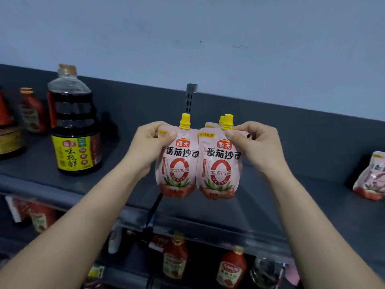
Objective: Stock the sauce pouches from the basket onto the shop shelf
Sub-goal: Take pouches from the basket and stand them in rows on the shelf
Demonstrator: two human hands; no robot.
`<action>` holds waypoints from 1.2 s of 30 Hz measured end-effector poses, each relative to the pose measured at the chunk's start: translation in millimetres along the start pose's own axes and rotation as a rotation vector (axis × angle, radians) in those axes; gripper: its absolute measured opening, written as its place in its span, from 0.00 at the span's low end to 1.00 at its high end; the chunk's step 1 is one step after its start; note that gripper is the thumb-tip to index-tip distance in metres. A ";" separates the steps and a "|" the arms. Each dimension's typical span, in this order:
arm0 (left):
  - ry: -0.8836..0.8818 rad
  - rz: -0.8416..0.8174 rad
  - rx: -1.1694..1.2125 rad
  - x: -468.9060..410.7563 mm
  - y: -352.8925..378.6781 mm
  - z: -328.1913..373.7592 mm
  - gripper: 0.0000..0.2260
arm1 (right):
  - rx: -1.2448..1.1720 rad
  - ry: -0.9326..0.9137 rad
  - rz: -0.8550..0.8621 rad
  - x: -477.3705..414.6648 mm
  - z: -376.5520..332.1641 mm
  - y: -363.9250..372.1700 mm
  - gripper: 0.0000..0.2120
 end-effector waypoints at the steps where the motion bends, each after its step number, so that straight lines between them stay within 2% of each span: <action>1: -0.014 -0.008 0.006 -6.3 10.4 -1.2 0.07 | 0.006 -0.008 0.021 -3.7 1.4 -8.4 0.04; 15: -0.168 -0.151 0.007 -97.6 106.7 -42.7 0.04 | 0.172 0.097 0.240 -63.3 66.4 -79.7 0.04; 22: -0.177 -0.178 -0.011 -123.1 120.8 -61.7 0.07 | 0.168 0.159 0.309 -87.8 97.0 -101.9 0.03; 28: -0.113 -0.259 -0.117 -132.9 112.7 -69.2 0.05 | 0.111 0.209 0.284 -96.4 113.8 -111.7 0.04; 33: -0.100 -0.307 -0.246 -134.8 105.8 -65.2 0.07 | 0.261 0.254 0.111 -105.3 110.1 -122.9 0.04; 36: -0.101 -0.261 -0.225 -131.7 112.2 -61.1 0.10 | 0.321 0.233 0.137 -110.2 113.4 -125.0 0.04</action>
Point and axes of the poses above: each hand's wrist, its own x-axis away from the middle knuckle, its own y-axis out of the palm, z = x × y, the point moved 1 cm from there along -x, towards the middle knuckle, and after that the axes turned 12 degrees about -x, right-handed, at the moved point
